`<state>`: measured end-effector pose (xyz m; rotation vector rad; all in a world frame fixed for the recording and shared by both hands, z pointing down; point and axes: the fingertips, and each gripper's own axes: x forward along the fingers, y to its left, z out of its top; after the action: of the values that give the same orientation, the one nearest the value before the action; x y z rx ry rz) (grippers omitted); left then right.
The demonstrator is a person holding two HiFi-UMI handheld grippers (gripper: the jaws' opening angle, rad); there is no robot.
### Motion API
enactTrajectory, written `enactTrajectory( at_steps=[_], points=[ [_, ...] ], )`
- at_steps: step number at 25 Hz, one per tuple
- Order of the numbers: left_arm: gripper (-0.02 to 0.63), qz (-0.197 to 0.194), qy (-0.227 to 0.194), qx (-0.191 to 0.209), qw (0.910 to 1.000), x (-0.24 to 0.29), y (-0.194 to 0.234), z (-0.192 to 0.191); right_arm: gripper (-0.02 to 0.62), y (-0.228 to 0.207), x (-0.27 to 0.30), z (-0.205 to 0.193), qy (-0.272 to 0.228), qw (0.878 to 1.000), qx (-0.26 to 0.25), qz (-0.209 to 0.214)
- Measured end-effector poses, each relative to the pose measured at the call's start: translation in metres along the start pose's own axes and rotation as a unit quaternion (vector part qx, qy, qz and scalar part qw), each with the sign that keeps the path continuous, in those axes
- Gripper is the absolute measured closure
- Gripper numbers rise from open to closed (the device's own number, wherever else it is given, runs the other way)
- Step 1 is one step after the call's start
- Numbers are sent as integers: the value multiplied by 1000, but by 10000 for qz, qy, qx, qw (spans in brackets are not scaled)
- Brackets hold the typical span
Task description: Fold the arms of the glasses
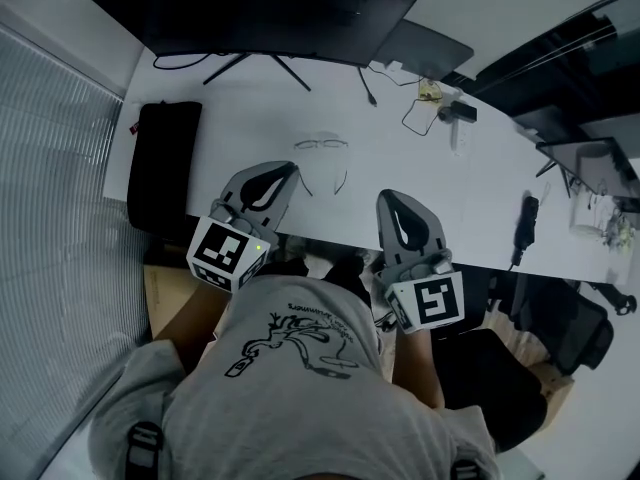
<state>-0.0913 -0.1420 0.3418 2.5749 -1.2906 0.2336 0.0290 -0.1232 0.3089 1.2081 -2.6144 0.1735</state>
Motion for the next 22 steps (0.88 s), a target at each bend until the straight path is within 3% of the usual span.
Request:
enactTrajectory(
  at_steps=[13, 22],
  points=[
    [523, -72, 856, 121, 9962, 36, 44, -83, 565, -17, 28, -84, 657, 9976, 142, -162],
    [494, -246, 1456, 324, 9885, 79, 65, -145, 563, -26, 53, -155, 1185, 9929, -75, -112]
  ],
)
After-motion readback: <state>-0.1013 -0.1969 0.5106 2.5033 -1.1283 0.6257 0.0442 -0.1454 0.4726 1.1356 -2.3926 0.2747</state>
